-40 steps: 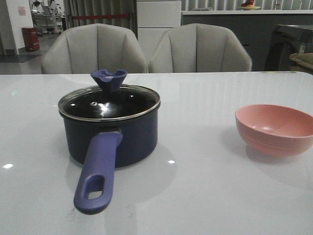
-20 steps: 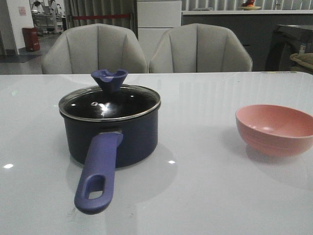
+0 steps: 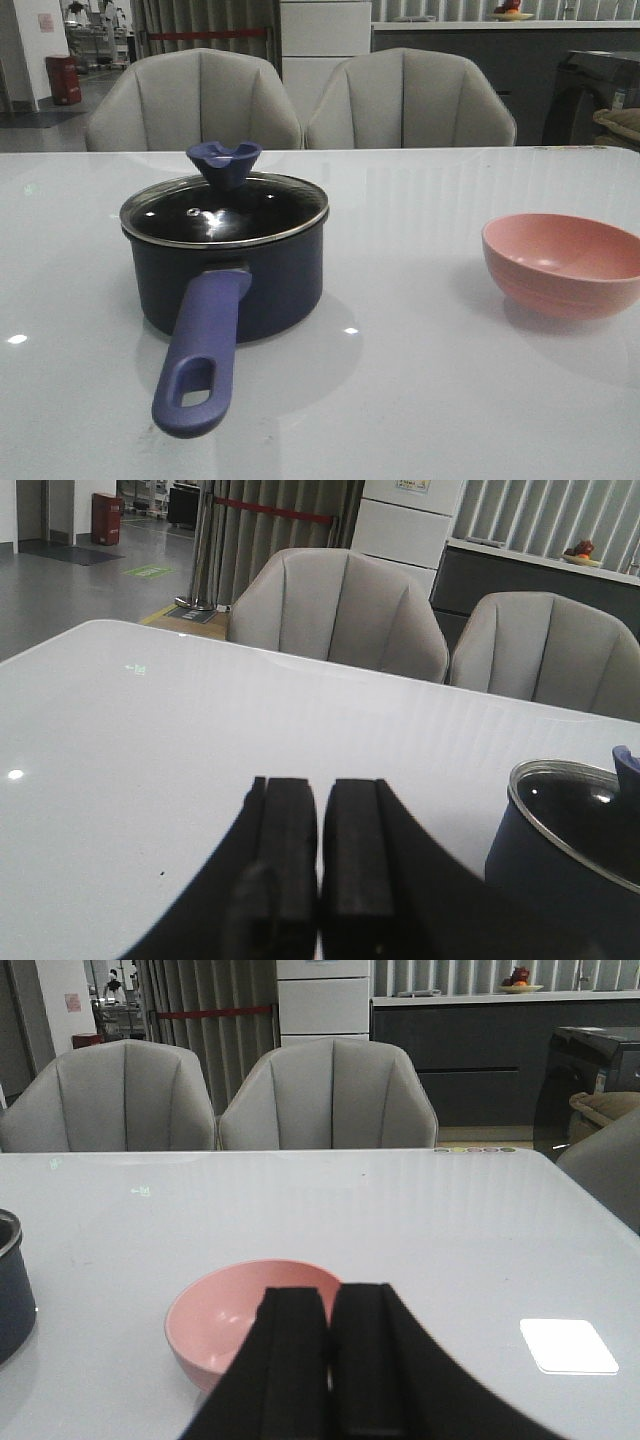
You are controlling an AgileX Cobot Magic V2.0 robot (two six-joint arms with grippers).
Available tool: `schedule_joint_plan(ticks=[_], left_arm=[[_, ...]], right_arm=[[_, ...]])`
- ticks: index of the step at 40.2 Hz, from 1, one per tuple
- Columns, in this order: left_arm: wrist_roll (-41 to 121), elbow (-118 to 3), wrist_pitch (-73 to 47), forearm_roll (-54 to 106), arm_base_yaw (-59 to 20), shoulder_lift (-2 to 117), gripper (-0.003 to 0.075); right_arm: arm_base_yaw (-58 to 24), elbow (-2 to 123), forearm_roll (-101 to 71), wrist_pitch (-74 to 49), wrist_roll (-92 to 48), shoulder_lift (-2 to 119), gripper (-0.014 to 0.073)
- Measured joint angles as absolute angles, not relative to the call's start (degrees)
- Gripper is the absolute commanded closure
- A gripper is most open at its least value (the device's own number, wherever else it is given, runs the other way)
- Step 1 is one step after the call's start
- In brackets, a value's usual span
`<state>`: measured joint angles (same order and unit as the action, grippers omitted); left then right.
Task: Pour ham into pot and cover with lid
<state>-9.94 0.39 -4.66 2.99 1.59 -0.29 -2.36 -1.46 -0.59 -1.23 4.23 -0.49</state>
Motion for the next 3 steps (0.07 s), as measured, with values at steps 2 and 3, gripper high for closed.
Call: schedule_joint_plan(ticks=[2, 3], left_arm=[[-9.94, 0.39, -4.66, 2.99, 1.59, -0.29, 0.0606], [-9.94, 0.39, -4.66, 2.99, 1.59, -0.29, 0.0606]], right_arm=[[-2.36, -1.46, -0.59, -1.23, 4.23, -0.49, 0.0442], [-2.36, -1.46, -0.59, -1.23, 4.23, -0.49, 0.0442]])
